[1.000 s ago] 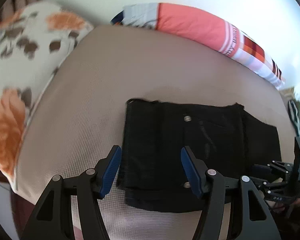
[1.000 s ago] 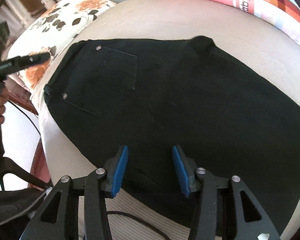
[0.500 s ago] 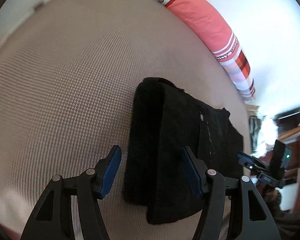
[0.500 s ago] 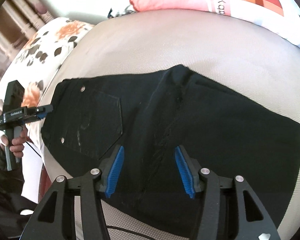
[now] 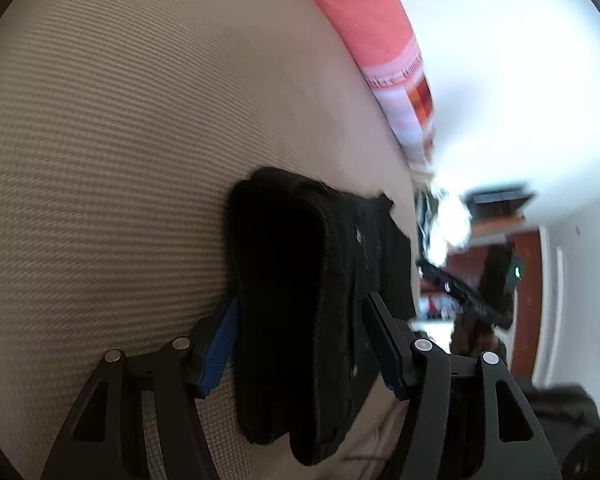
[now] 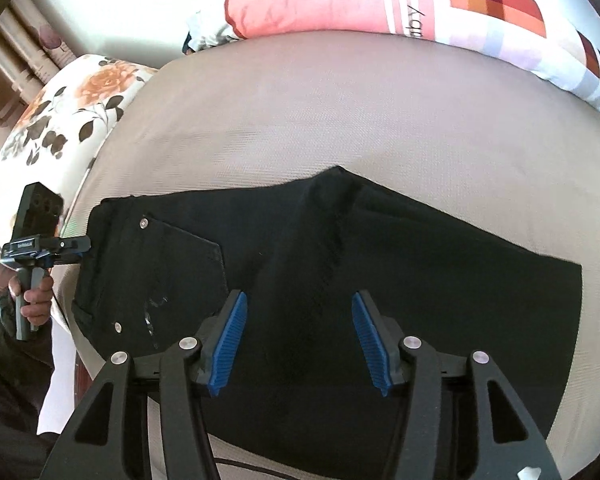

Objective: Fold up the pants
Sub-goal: 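Grasp the folded jeans edge with the left tool and lift it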

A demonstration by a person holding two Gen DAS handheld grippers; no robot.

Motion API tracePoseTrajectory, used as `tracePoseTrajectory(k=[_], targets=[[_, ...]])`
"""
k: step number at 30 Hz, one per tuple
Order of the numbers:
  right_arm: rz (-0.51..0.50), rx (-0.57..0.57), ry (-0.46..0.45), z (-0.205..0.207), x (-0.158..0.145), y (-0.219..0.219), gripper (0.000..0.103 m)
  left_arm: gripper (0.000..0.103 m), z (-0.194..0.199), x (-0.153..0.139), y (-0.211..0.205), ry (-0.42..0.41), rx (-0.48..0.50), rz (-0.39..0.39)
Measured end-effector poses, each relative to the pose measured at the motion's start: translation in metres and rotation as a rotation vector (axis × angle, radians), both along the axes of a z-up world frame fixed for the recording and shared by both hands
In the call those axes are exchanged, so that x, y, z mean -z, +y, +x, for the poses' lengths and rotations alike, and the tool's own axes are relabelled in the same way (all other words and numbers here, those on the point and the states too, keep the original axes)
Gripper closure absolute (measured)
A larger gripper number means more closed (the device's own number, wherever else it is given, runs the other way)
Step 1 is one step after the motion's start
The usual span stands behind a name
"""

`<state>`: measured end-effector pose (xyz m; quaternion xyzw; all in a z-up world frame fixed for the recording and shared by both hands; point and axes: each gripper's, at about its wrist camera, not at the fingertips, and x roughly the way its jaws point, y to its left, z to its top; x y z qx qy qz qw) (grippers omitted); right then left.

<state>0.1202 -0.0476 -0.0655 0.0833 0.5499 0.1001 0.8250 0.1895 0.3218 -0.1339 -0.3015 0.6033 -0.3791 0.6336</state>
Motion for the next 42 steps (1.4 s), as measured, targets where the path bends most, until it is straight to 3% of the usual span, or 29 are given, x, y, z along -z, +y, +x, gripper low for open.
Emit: tracePoseTrajectory(k=[5, 10, 12, 13, 14, 16, 20, 26, 33, 36, 42], targets=[[0.037, -0.023, -0.01, 0.005, 0.001, 0.012, 0.05, 0.041, 0.004, -0.002, -0.024, -0.014, 0.088, 0.011], [0.053, -0.033, -0.02, 0.001, 0.001, 0.015, 0.05, 0.041, -0.001, -0.003, -0.036, -0.034, -0.015, 0.046], [0.056, -0.023, -0.036, -0.002, -0.002, 0.009, 0.05, 0.047, -0.009, -0.006, -0.04, -0.042, -0.103, 0.098], [0.062, -0.015, -0.044, -0.004, -0.004, 0.005, 0.05, 0.05, -0.014, -0.01, -0.045, -0.06, -0.135, 0.159], [0.07, 0.0, -0.056, -0.007, -0.007, -0.002, 0.05, 0.06, -0.017, -0.014, -0.049, -0.076, -0.151, 0.22], [0.078, 0.018, -0.072, -0.01, -0.01, -0.011, 0.05, 0.064, -0.023, -0.025, -0.065, -0.125, -0.161, 0.367], [0.1, 0.078, -0.114, -0.023, -0.017, -0.042, 0.05, 0.072, -0.028, -0.045, -0.083, -0.092, -0.228, 0.485], [0.141, 0.164, -0.153, -0.048, -0.022, -0.095, 0.05, 0.083, -0.045, -0.095, -0.11, -0.107, -0.303, 0.483], [0.184, 0.249, -0.194, -0.077, -0.022, -0.157, 0.05, 0.088, -0.054, -0.151, -0.199, -0.176, -0.303, 0.427], [0.192, 0.283, -0.209, -0.089, -0.023, -0.177, 0.05, 0.089, -0.053, -0.16, -0.253, -0.226, -0.254, 0.437], [0.201, 0.357, -0.233, -0.116, -0.019, -0.212, 0.05, 0.089, -0.049, -0.148, -0.354, -0.265, -0.133, 0.479]])
